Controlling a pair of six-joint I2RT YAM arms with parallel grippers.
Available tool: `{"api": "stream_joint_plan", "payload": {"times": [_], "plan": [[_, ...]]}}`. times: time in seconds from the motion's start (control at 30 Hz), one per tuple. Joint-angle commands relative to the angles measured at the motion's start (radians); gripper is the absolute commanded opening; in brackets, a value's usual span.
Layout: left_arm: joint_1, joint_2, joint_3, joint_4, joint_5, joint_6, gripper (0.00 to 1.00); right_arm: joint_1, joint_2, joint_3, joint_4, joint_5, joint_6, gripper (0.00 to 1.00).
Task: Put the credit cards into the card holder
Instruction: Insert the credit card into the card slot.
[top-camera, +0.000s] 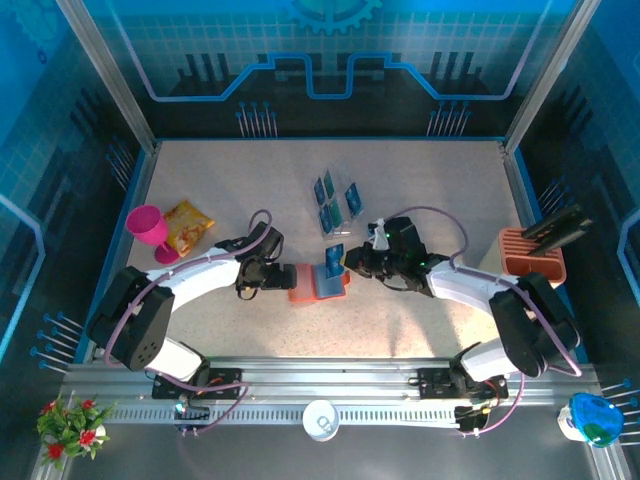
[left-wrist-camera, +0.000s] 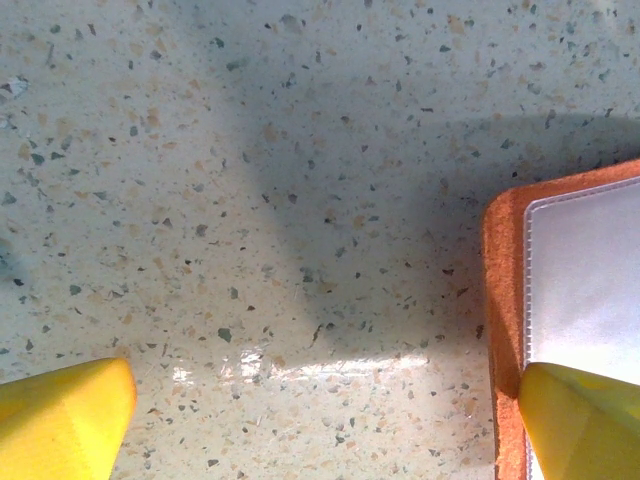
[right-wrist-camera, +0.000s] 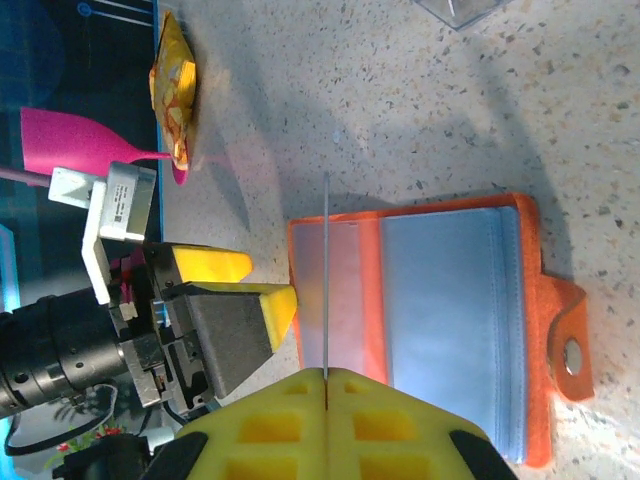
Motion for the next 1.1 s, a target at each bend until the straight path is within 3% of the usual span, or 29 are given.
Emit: {"api": "stream_joint_plan", "payload": {"times": [0.0,0.33,1.07], "plan": [[-0.002,0.01,0.027,-0.026,-0.002,0.023,0.99,0.027,0.039,-0.014,0.135,-0.028,-0.045,0.0],[-0.003,0.041,0.01,-0.019,-0.001,0.034,0.99,0.083,0.118,-0.065,0.295,0.04,-0.004,0.0],[-0.01,0.058,0.019,-0.079,-0.017,0.047,0.99,0.13,0.242,-0.081,0.401,0.101,0.009,0.0]]}}
